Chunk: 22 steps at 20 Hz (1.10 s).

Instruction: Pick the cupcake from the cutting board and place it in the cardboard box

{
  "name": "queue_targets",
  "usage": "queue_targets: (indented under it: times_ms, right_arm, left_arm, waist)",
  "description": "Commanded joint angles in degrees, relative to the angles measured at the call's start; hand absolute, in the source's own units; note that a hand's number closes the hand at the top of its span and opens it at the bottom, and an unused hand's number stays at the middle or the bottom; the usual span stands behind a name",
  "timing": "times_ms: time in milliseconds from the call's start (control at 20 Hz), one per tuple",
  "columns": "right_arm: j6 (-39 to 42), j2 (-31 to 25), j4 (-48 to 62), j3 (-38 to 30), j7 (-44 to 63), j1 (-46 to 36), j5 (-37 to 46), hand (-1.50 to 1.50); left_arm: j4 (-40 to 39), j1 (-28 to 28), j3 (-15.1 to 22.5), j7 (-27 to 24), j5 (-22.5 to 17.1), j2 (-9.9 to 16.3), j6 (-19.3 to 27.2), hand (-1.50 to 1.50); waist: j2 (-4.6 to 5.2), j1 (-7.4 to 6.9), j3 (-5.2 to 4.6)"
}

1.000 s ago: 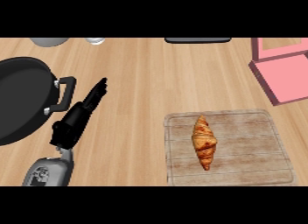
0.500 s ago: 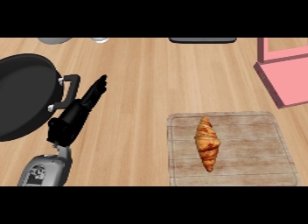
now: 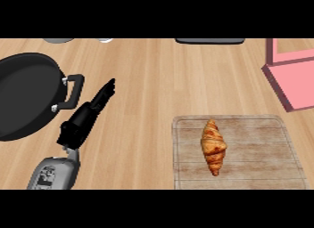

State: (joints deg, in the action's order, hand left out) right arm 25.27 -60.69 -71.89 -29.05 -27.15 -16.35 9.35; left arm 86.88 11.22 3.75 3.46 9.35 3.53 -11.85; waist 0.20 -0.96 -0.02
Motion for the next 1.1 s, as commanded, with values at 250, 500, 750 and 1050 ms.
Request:
queue_targets:
  times_ms: [250, 500, 750, 1050]
  right_arm:
    - [-5.3, 2.1, 14.7, 9.2, 0.8, -16.6, 7.3, 1.5]
    - [-12.6, 4.6, 25.0, 14.8, -3.3, -23.5, 16.0, 1.5]
    - [-19.4, 9.8, 30.8, 18.5, -5.7, -26.0, 21.9, 1.5]
    - [-17.4, 10.1, 44.9, 19.3, -6.7, -33.5, 25.1, 1.5]
  left_arm:
    - [-1.5, -0.7, -0.5, -3.0, 0.9, 0.4, 0.1, 0.0]
    - [-1.6, 3.3, 0.0, 0.4, 0.4, -0.8, -0.2, 0.0]
    - [0.8, 0.3, -0.1, 0.0, -0.3, 0.6, -1.8, 0.0]
    - [0.5, 1.7, 0.1, 1.9, 0.1, -1.0, -0.4, 0.0]
  waist:
    - [0.08, -0.22, 0.01]
    - [0.39, -0.98, 0.05]
    - [0.28, -0.73, 0.06]
    - [0.55, -1.17, 0.09]
